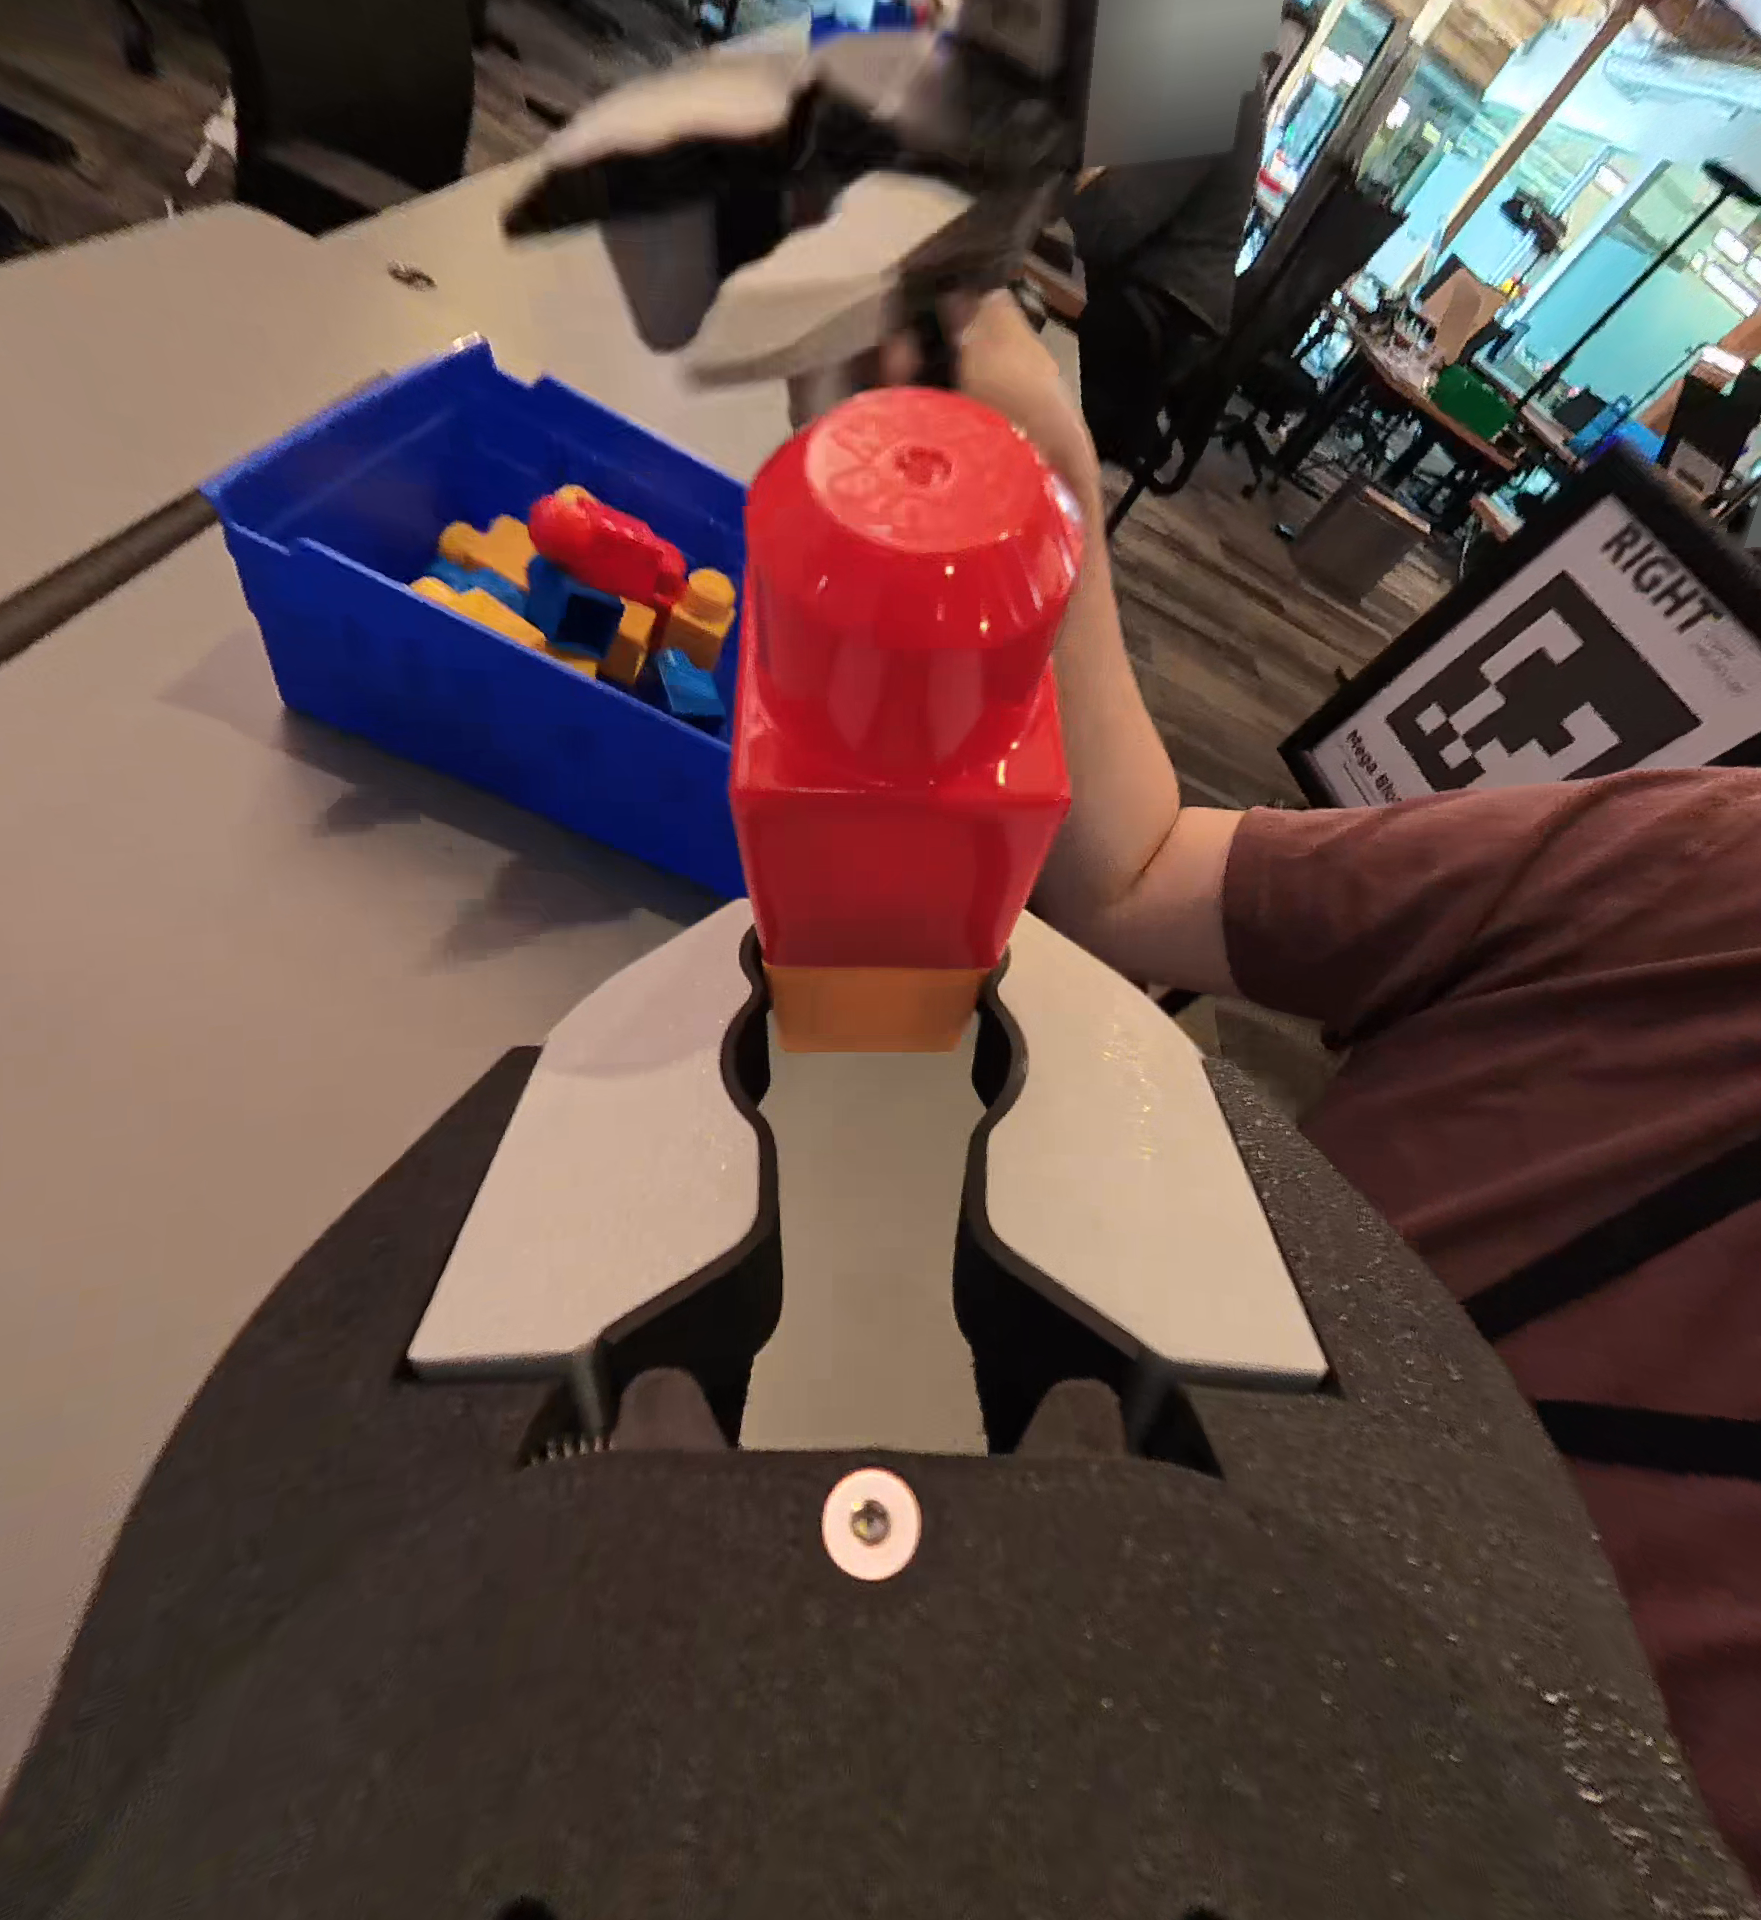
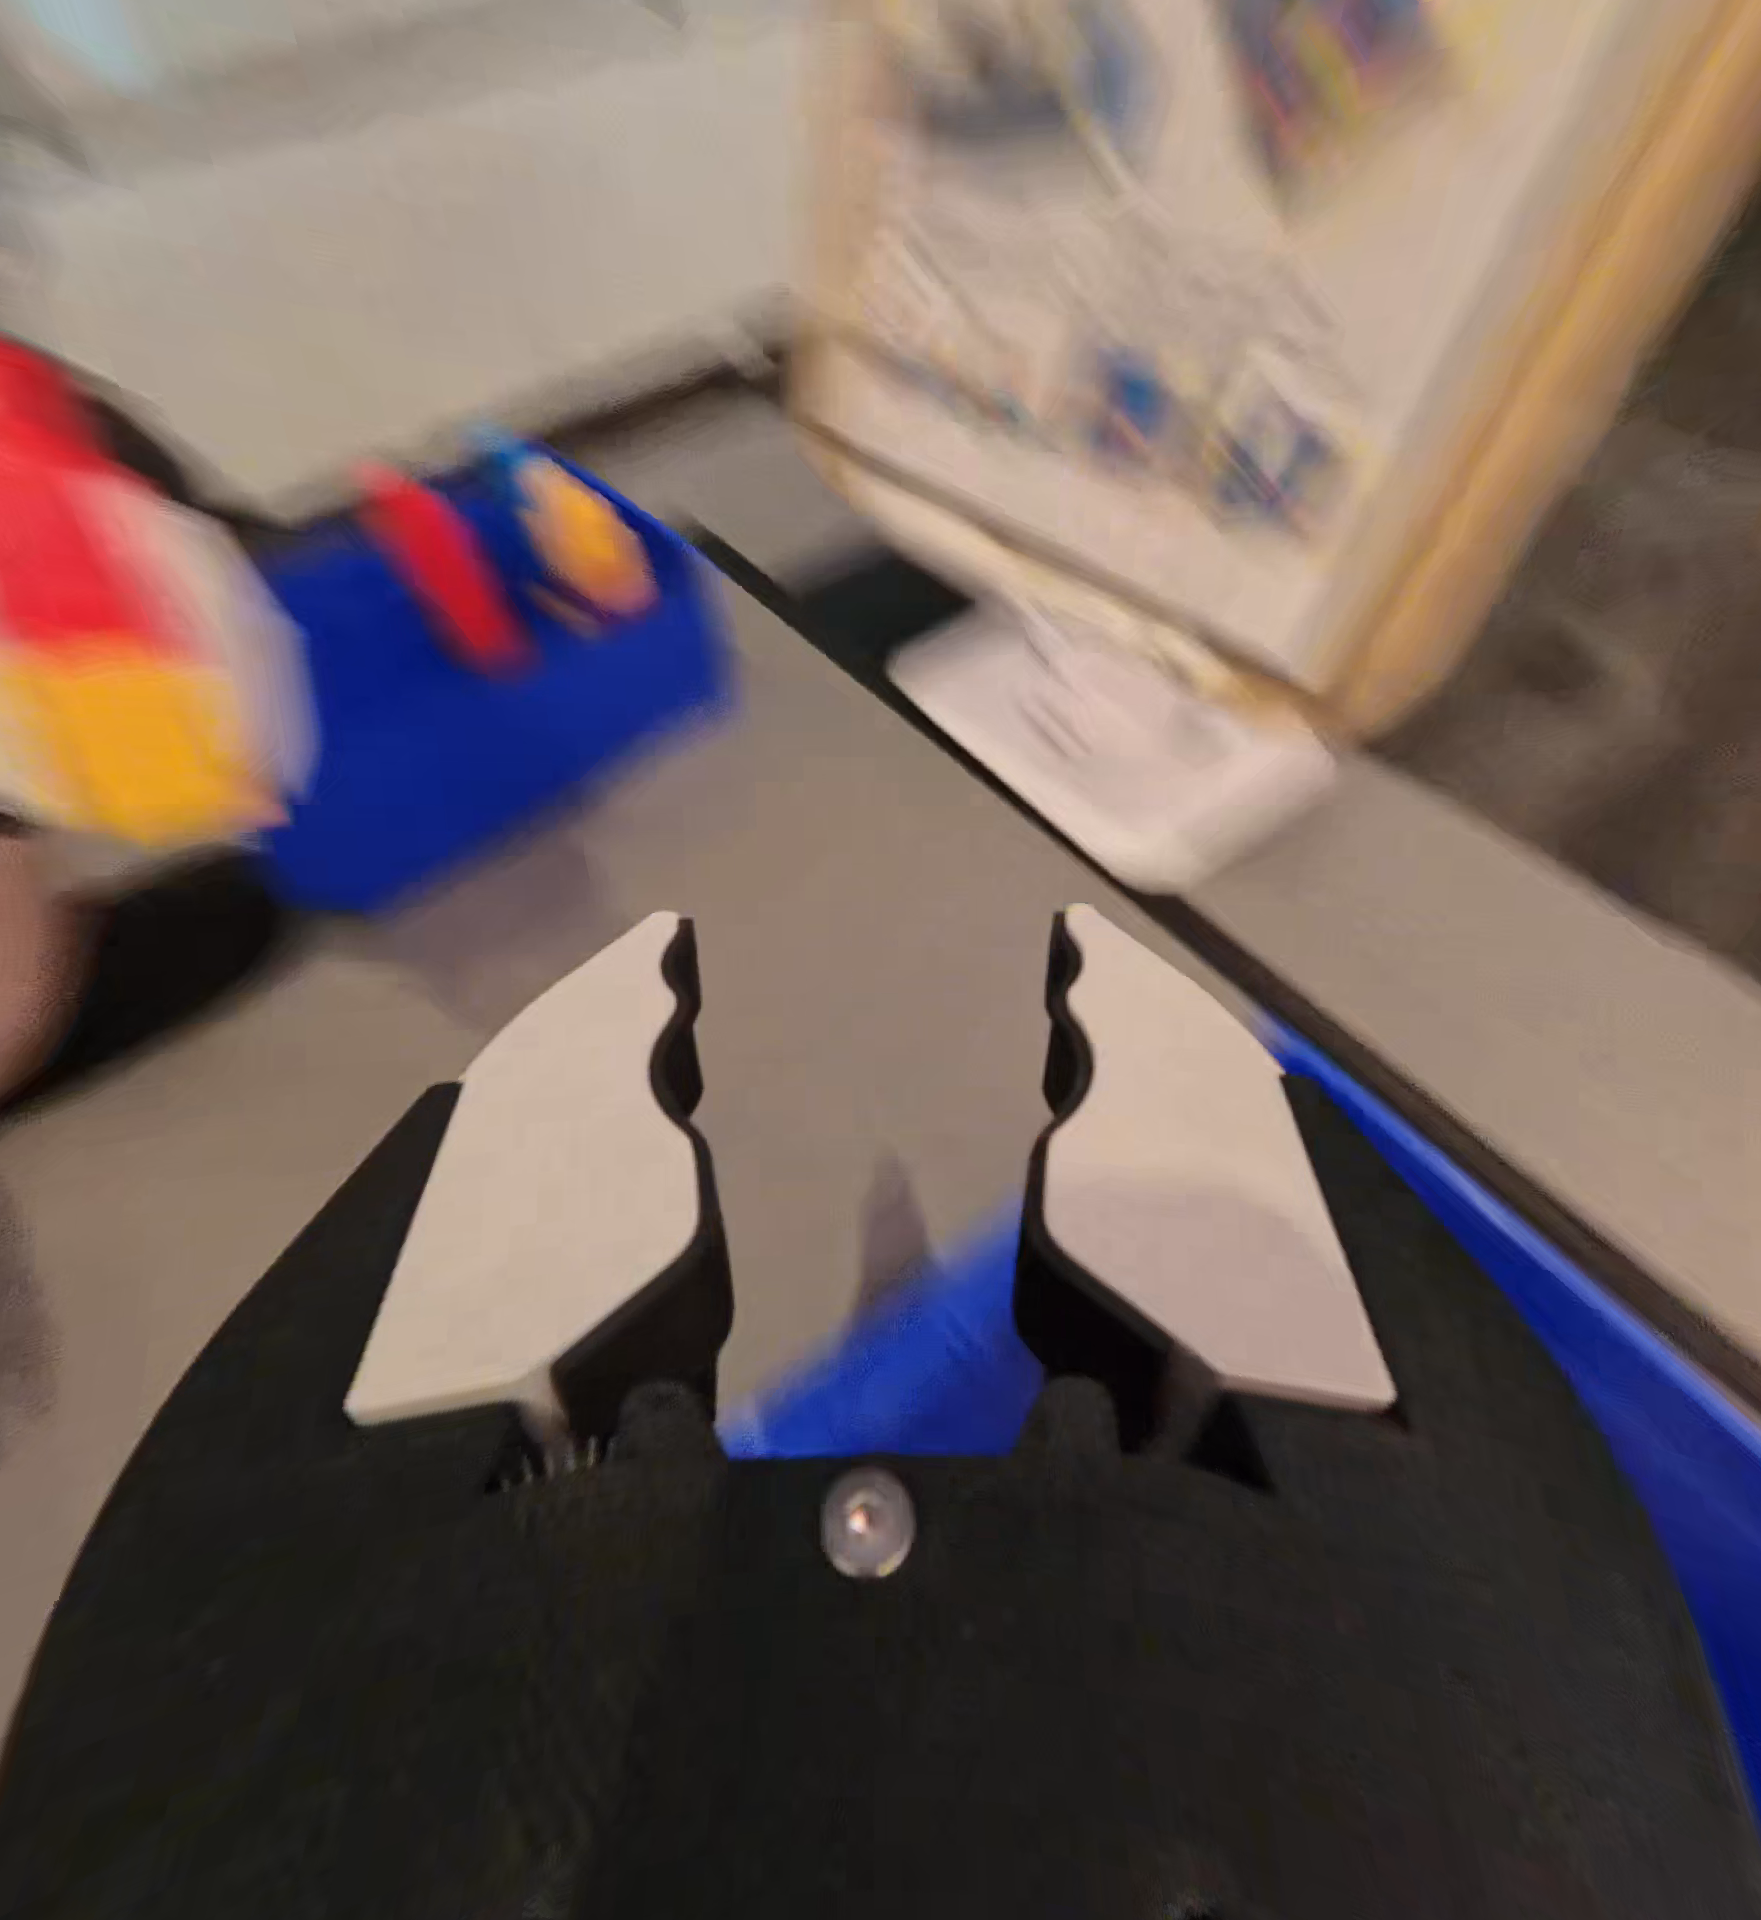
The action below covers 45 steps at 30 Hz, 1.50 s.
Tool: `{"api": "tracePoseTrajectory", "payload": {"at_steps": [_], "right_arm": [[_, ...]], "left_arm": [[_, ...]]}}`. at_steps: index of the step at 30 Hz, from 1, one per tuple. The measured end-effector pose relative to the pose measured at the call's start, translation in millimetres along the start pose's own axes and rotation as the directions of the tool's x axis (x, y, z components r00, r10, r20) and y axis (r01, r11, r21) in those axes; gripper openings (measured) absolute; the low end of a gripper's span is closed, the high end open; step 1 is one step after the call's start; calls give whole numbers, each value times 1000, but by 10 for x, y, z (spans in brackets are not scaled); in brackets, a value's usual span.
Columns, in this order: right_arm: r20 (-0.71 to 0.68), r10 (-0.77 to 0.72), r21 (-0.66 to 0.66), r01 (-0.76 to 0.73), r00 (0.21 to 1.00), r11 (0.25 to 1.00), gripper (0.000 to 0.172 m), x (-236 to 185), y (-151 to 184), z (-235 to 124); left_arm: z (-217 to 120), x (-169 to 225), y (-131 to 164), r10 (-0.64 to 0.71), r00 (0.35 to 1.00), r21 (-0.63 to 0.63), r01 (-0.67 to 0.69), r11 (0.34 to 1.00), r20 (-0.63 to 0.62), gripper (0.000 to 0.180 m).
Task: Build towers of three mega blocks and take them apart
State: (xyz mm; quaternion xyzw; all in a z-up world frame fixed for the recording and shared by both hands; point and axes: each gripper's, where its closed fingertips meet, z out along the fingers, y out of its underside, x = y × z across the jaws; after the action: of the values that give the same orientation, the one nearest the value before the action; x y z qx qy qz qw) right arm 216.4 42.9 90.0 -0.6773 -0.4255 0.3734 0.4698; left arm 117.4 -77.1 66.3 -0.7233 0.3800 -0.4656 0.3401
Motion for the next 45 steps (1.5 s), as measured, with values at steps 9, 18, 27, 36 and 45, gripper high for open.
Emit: {"api": "tracePoseTrajectory", "payload": {"at_steps": [9,18,27,36,45], "right_arm": [[605,72,-19,-75,793,997,40,-1515,-55,616],[396,165,51,-201,903,978,36,-626,-153,315],[-496,66,-382,-285,866,879,40,1402,1268,-754],[27,-601,96,596,799,797,85,-591,-69,67],[213,-839,154,831,500,534,69,-1818,242,649]], "left_arm": [[349,89,280,20,999,-174,-25,984,-31,36],[547,279,601,51,992,-348,-88,933,-115,36],[260,318,209,-63,982,-142,37,989,-181,36],[67,325,167,-183,941,-134,151,980,-283,36],[84,542,279,-187,912,-210,115,971,-365,36]]}}
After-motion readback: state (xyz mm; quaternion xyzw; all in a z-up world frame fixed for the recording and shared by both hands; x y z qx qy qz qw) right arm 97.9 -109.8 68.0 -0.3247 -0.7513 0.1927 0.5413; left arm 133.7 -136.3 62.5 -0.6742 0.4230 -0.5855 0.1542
